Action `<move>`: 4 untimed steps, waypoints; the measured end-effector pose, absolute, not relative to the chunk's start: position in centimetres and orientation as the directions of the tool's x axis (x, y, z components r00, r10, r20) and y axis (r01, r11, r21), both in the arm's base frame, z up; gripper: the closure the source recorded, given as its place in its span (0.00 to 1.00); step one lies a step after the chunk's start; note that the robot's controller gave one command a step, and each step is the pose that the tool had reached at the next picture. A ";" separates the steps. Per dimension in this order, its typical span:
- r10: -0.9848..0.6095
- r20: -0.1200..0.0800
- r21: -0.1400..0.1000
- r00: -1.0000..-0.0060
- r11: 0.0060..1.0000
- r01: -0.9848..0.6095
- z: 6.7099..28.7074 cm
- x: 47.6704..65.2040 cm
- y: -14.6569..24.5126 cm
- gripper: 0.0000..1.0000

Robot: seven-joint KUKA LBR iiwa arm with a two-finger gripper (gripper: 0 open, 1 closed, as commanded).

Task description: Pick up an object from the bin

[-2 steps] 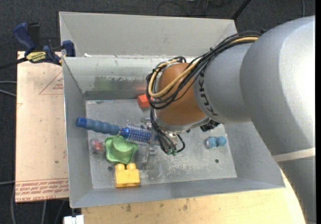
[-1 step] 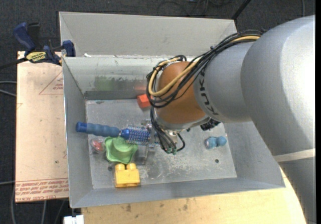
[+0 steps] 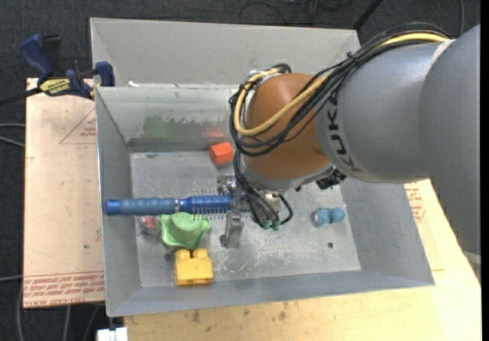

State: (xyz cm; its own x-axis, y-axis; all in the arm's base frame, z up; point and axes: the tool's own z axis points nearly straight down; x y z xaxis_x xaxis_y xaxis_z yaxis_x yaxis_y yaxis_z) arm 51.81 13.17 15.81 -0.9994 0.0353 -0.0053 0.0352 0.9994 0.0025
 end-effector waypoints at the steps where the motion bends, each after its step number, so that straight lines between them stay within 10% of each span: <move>1: 0.207 0.004 -0.001 -0.978 0.978 0.207 11.3 51.2 15.3 1.00; 2: 0.208 0.002 0.000 -0.978 0.978 0.208 11.4 51.3 15.3 0.00; 3: 0.209 0.002 0.001 -0.978 0.978 0.209 11.4 51.3 15.3 1.00; 4: 0.210 0.002 0.001 -0.978 0.978 0.210 11.4 51.3 15.3 0.00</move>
Offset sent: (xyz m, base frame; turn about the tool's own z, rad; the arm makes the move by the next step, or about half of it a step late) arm -0.0049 0.0206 -0.0437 0.1759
